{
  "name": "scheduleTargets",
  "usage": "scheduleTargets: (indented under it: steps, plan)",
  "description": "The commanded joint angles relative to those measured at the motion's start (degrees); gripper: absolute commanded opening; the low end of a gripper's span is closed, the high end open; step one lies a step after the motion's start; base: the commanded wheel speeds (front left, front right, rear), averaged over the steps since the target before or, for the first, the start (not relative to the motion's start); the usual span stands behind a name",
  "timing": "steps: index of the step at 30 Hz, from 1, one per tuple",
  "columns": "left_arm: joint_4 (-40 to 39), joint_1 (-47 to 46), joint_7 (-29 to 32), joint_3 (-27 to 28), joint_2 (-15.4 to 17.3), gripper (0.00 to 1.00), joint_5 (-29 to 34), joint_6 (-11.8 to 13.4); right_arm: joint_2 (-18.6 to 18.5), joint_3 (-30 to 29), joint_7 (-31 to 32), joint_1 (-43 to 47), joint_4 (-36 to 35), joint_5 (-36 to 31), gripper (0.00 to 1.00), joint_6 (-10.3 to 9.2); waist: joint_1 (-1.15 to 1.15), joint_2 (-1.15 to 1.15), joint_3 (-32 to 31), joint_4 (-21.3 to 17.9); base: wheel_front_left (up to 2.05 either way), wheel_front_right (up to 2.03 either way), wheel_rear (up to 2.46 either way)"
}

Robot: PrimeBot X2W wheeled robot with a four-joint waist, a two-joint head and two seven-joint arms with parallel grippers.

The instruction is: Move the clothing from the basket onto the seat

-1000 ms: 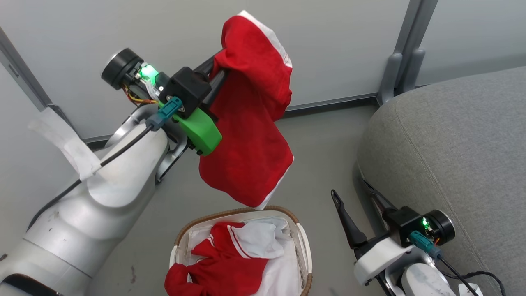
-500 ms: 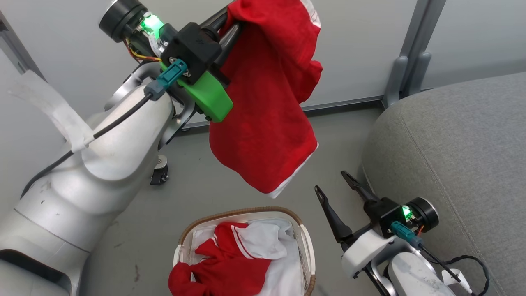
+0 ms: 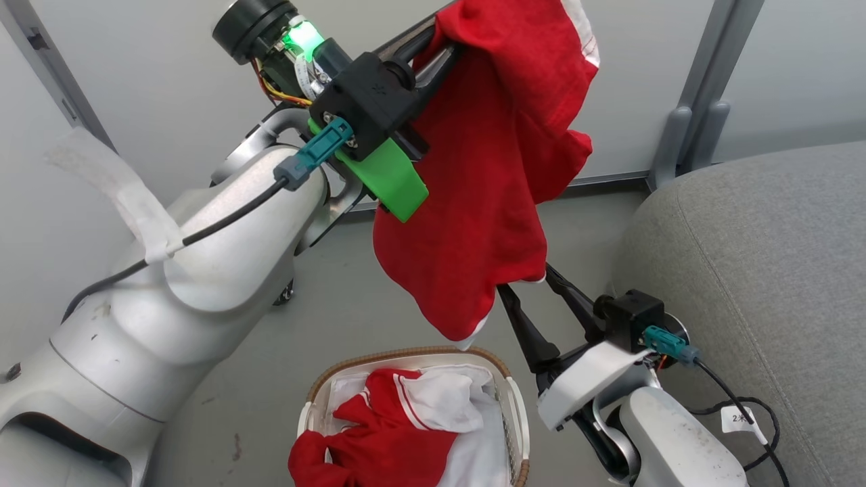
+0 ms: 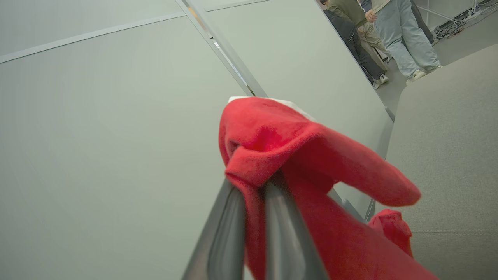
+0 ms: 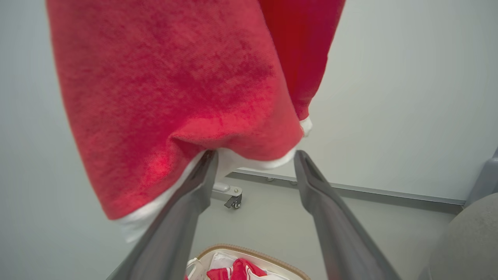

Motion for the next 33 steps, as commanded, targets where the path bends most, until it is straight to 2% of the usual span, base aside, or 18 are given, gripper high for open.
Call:
scheduleTargets:
  steps: [1, 6, 12, 21, 27, 33]
  plan:
    - [-0.3, 0.47, 0.04, -0.04, -0.1, 0.0, -0.33, -0.14, -0.32, 0.55, -0.13, -0.91, 0.31, 0.6, 1.0, -0.04, 0.0, 0.0, -0.13, 0.27, 0.0, 0.0, 0.0]
    - [-1.36, 1.06, 0.04, -0.52, -0.19, 0.0, -0.43, -0.07, -1.68, 1.3, -0.13, -2.43, -0.2, -1.74, 1.0, -0.04, 0.0, 0.0, -0.3, 0.73, 0.0, 0.0, 0.0]
    - [-2.25, 1.52, 0.05, -0.57, -0.27, 0.0, -0.55, -0.06, -1.11, 0.37, -0.12, -3.6, -1.03, -6.26, 1.0, -0.04, 0.0, 0.0, -0.27, 1.0, 0.0, 0.0, 0.0]
    - [-2.59, 1.78, 0.05, -1.11, -1.15, 0.0, -0.99, -0.03, -0.77, 4.35, -0.12, -8.14, 0.46, -11.65, 1.0, -0.04, 0.0, 0.0, -0.08, 1.66, 0.0, 0.0, 0.0]
    - [-2.61, 2.03, 0.05, -1.15, -1.66, 0.0, -1.41, -0.03, -0.52, 6.99, -0.12, -10.83, 1.23, -13.07, 1.0, -0.04, 0.0, 0.0, 0.03, 1.83, 0.0, 0.0, 0.0]
    - [-2.48, 2.67, 0.05, -1.15, -2.01, 0.0, -1.97, -0.03, -0.28, 10.33, -0.12, -13.4, 4.08, -11.63, 1.0, -0.04, 0.0, 0.0, 0.13, 1.73, 0.0, 0.0, 0.0]
